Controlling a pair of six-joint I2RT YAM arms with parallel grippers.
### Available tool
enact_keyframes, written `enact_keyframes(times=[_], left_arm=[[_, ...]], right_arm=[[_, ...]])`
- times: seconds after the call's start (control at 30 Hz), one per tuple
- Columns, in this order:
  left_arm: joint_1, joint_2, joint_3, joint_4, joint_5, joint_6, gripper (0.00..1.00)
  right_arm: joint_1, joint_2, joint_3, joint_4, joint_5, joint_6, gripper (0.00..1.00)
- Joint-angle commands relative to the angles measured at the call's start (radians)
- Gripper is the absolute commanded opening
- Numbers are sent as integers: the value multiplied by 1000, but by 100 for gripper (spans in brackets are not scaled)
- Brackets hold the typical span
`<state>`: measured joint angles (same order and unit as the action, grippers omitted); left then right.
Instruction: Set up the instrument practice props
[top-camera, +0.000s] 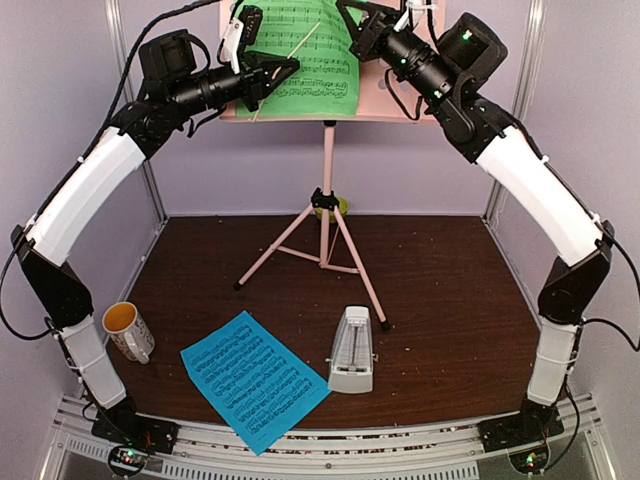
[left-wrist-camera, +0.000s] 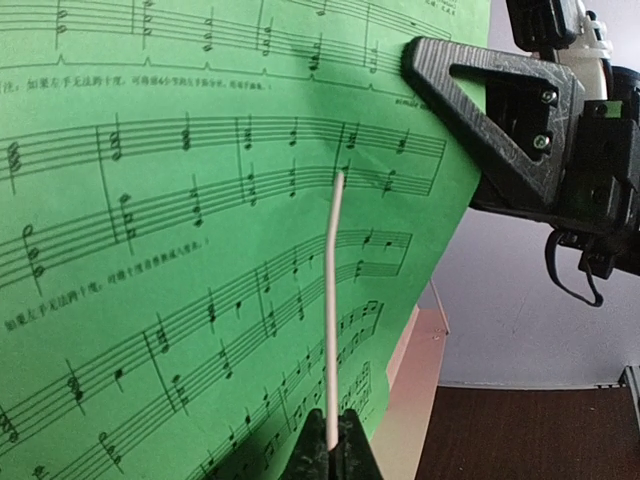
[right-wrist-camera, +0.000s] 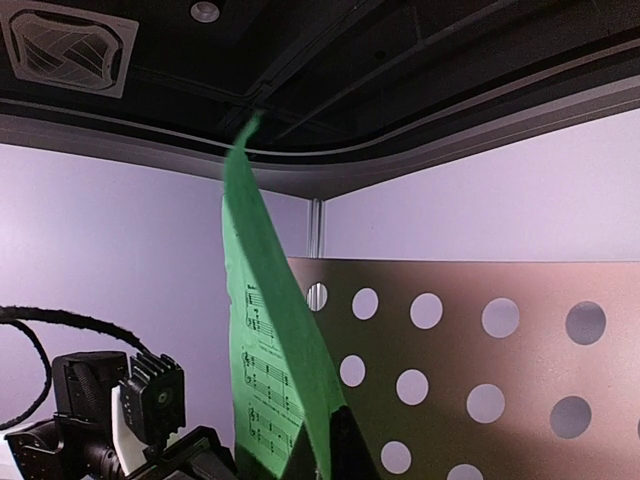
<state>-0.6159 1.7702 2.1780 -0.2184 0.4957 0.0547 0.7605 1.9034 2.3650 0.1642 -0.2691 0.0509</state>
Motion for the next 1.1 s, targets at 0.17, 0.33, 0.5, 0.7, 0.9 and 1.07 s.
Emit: enact_keyframes(times=[0.17,0.33,0.5,0.7,0.9,1.07], left_arm=[[-8,-25,-21,137,91,17,0],[-7,-23,-22,140,93,17,0],[-8,-22,-21,143,91,17,0],[-5,-27,-33,145,62,14,0],[-5,-61,-83,176,41,5,24],[-6,-83,-105,168,26,10,34]], right_arm=[[-4,39,33,92,-55,30,0],[-6,52,42,116,-38,41,0],[-6,62,44,126,-32,53,0],[-5,49,32,113,-16,53,31],[-6,35,24,107,8,37,41],[-5,30,23,110,30,42,59]])
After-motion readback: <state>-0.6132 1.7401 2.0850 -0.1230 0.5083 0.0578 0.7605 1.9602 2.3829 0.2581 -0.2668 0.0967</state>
